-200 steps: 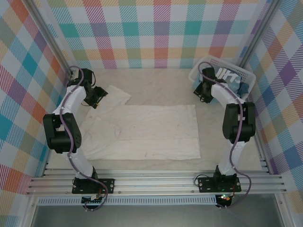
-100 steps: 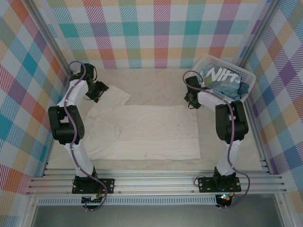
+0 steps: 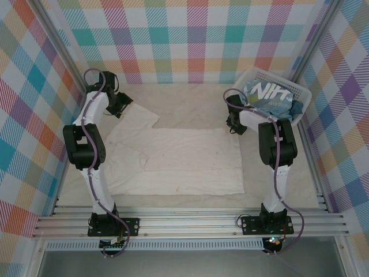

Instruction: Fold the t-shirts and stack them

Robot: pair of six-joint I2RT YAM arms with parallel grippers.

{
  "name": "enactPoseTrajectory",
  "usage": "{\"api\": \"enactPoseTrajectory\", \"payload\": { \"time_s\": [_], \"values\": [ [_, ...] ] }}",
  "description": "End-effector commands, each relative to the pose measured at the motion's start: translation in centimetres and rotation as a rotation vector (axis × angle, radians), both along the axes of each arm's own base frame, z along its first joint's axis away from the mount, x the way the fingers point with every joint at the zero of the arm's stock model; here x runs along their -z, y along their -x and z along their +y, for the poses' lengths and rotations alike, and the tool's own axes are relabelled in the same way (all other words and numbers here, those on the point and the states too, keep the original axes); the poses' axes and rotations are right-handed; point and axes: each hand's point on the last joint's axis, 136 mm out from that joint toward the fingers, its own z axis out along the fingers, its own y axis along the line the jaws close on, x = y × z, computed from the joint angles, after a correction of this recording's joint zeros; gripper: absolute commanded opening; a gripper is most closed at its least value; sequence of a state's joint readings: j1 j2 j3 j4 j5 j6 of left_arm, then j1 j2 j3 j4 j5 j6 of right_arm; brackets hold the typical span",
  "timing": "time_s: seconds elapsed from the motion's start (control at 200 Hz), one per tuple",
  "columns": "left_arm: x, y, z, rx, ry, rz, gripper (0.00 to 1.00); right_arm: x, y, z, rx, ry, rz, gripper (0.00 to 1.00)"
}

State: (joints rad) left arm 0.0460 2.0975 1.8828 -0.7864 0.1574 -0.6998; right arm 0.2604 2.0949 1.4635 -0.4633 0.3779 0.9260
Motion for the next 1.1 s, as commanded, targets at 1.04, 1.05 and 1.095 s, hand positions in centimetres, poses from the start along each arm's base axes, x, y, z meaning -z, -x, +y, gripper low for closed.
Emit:
{"api": "enactPoseTrajectory", "payload": {
  "time_s": [1.04, 1.05, 1.095],
  "values": [
    [7.8, -10.5, 1.7, 0.036, -0.349, -0.037, 0.56, -2.6, 0.7, 3.4, -0.144, -0.057, 0.024, 0.00],
    [7.7, -10.5, 1.6, 0.036, -0.350, -0.039, 0.55, -2.6, 0.8, 3.4, -0.145, -0.056, 0.024, 0.00],
    [8.0, -10.8, 1.4, 0.039, -0.350, -0.043, 0.55, -2.6, 0.8, 3.4, -0.148, -0.057, 0.026, 0.00]
  ]
}}
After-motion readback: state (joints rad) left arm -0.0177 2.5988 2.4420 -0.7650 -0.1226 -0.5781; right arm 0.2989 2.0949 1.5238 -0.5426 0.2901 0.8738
